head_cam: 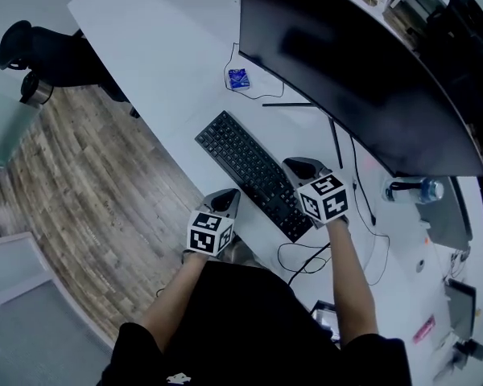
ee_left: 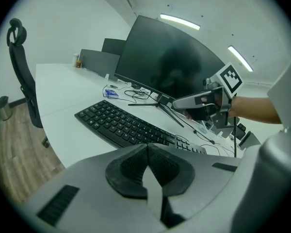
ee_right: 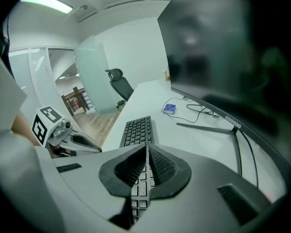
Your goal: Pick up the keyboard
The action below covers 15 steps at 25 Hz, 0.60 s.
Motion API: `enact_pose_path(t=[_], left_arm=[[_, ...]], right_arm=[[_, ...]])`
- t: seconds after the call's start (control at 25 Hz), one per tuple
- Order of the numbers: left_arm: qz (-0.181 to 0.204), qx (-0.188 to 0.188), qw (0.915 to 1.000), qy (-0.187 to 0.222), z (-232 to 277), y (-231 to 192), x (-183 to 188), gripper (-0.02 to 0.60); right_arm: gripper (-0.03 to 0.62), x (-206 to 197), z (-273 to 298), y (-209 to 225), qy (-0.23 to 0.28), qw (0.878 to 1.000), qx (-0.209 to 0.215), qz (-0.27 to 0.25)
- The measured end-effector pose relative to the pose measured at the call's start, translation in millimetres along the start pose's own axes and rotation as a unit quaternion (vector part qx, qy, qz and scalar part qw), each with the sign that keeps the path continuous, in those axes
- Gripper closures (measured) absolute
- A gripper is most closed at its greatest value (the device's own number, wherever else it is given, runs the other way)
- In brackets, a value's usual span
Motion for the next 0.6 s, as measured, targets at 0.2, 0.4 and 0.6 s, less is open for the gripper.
enact_pose_path(t=[0.2, 0.4, 0.6], left_arm=[[-0.019, 0.01, 0.9996, -0.021, 10.5, -10.2, -11.2, 0.574], [-0.027, 0.013, 0.9991, -0.031, 18.3, -12.1, -16.7, 0.574], [-0.034, 0.011, 0.9986, -0.039, 25.9, -10.8, -16.9, 0.574]], right_arm=[[0.586, -5.7, 18.6, 9.0, -0.024, 0.998, 0.046, 0.026], [0.477, -11.3, 37.2, 15.9, -0.063, 0.995, 0.073, 0.026], [0.42, -19.8, 60.1, 24.9, -0.102, 0.989, 0.1, 0.05]])
Point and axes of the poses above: the fingertips, and each gripper's own axes: z forward along the fingers, y to its right, x out of its top, the point moved 7 cm from there along -z, backward along the fingers, and after that the axes turned 3 degrees about -y, right-handed, at the moved point
